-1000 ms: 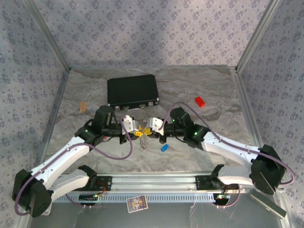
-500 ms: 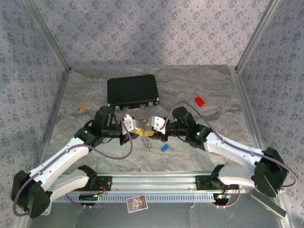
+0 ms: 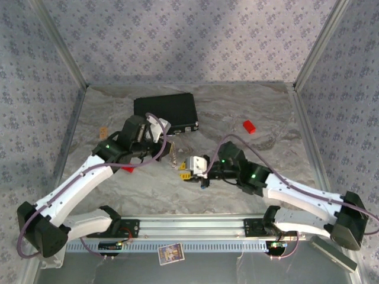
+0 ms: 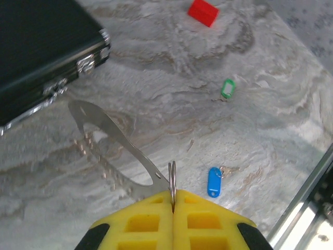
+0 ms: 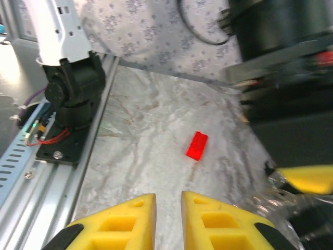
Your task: Put the keys on the keyring
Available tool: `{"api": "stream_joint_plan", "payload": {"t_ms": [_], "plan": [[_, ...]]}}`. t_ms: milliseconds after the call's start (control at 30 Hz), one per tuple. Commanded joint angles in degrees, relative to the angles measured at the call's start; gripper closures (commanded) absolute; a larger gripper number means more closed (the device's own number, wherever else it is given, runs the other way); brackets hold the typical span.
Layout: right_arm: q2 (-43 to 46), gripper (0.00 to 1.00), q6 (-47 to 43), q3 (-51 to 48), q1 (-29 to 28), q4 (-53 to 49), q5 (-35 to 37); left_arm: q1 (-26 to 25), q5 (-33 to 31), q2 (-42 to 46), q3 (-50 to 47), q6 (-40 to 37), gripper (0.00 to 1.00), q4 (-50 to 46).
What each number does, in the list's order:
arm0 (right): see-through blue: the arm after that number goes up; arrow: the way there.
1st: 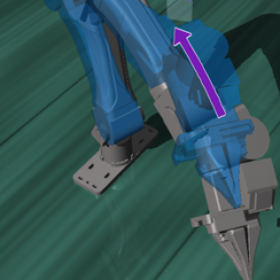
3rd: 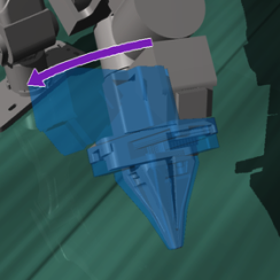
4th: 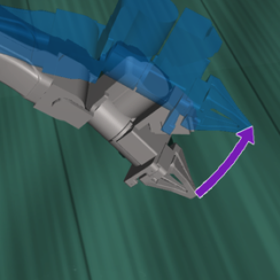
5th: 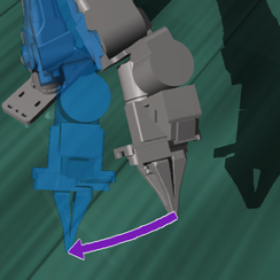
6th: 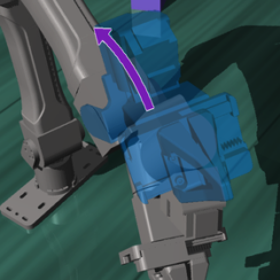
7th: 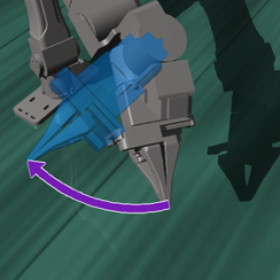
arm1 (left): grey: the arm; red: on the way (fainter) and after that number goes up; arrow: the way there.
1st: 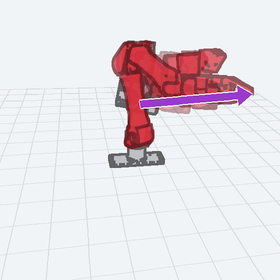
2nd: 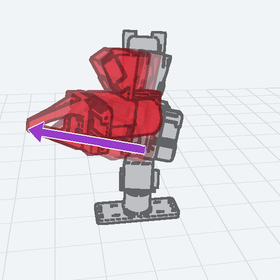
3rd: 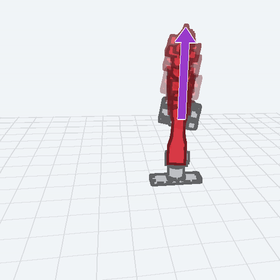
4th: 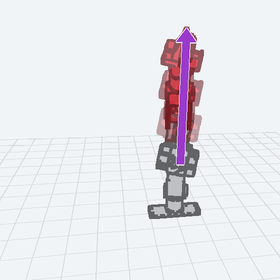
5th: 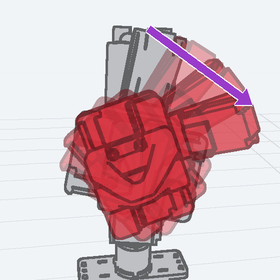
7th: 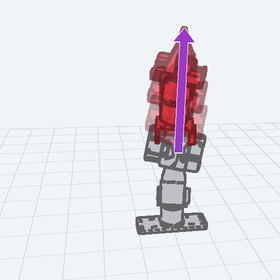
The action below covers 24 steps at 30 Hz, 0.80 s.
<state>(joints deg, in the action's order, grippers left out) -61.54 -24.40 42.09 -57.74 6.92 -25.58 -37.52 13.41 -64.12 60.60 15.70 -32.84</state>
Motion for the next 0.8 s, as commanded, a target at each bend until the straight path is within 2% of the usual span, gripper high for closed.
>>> {"api": "stream_joint_plan", "payload": {"t_ms": [0,200,300,433,600,767], "plan": [[-4.16,0.8,3.58,-1.34,-2.27,10.92,0.45,-0.45,-2.76,-1.4,5.2,13.49,1.0,-5.58],[-13.41,0.78,9.79,-3.06,-3.17,27.28,13.35,-0.45,-1.92,-7.03,12.12,27.48,1.0,-13.73],[-18.61,0.78,10.93,-3.51,-2.85,34.68,18.56,-0.45,0.95,-9.04,13.9,33.72,1.0,-15.61],[-22.06,0.8,11.03,-4.34,-2.04,39.48,22.21,-0.37,1.97,-9.61,15.49,40.12,1.0,-17.77],[-22.59,0.78,12.19,-7.85,0.76,44.87,24.32,0.16,2.45,-9.89,17.02,48.26,1.0,-20.99],[-23.87,0.75,10.86,-9.08,1.98,48.63,25.36,1.08,10.28,-11.11,15.87,54.87,1.0,-19.95]]}}
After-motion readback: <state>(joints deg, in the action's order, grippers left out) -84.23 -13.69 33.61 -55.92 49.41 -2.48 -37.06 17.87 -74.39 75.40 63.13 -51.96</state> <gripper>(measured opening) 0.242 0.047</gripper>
